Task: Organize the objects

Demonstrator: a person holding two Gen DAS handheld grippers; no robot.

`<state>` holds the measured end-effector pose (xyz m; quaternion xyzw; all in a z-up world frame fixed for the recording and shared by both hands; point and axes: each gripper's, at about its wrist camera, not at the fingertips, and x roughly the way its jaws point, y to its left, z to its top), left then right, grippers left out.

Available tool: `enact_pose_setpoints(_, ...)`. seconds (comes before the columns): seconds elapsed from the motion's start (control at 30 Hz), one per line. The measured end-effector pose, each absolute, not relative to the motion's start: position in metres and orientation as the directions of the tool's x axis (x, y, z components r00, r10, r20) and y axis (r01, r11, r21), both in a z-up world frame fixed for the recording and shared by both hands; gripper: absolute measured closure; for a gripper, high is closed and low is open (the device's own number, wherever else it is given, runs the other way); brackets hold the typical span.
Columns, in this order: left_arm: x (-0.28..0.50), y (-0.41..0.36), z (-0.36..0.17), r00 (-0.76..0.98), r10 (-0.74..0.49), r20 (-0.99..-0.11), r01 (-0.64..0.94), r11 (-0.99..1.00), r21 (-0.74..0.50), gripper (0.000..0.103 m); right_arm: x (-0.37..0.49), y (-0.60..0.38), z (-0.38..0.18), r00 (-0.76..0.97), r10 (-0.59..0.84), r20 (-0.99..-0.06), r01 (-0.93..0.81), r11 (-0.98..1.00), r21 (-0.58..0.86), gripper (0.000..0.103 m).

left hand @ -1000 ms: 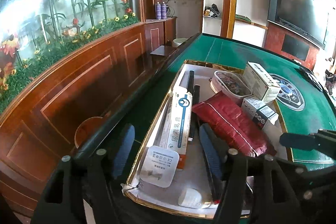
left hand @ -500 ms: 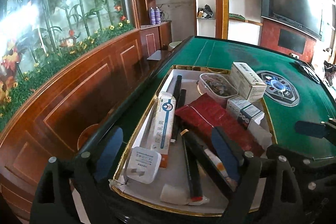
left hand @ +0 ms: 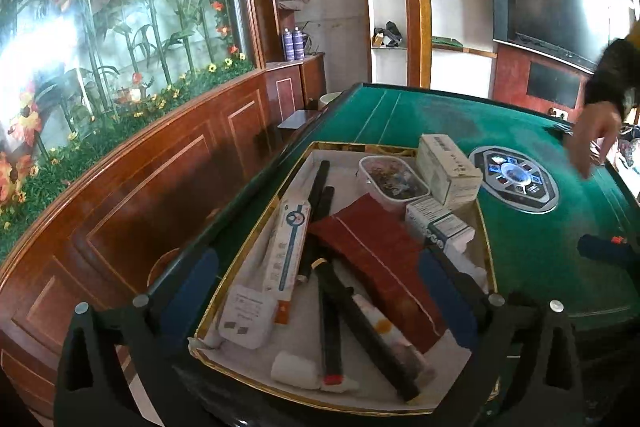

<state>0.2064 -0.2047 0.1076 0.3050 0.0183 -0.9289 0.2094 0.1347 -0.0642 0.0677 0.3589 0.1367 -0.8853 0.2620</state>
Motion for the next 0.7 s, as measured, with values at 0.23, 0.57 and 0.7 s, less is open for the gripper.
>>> enact_pose_setpoints(0.23,0.215,-0.194,0.115,-0.771,-0.334,-0.542,0.370,-0.928,0.045,0.002,0.139,-0.050,0.058,-0.611,-0.337,-0.716,0.535,-0.843,-0.060,0.007)
enact_pose_setpoints(0.57,0.218,-0.182,0.121,-0.809,-0.299,-0.507,0.330,-0.943,0.030,0.002,0.154,-0.049,0.043,-0.593,-0.333,-0.733,0.557,-0.827,-0.074,0.007)
enact_pose_setpoints(0.7,0.215,-0.174,0.121,-0.813,-0.309,-0.494,0.326,-0.944,0.053,0.002,0.151,-0.046,0.043,-0.593,-0.337,-0.731,0.552,-0.831,-0.065,0.007)
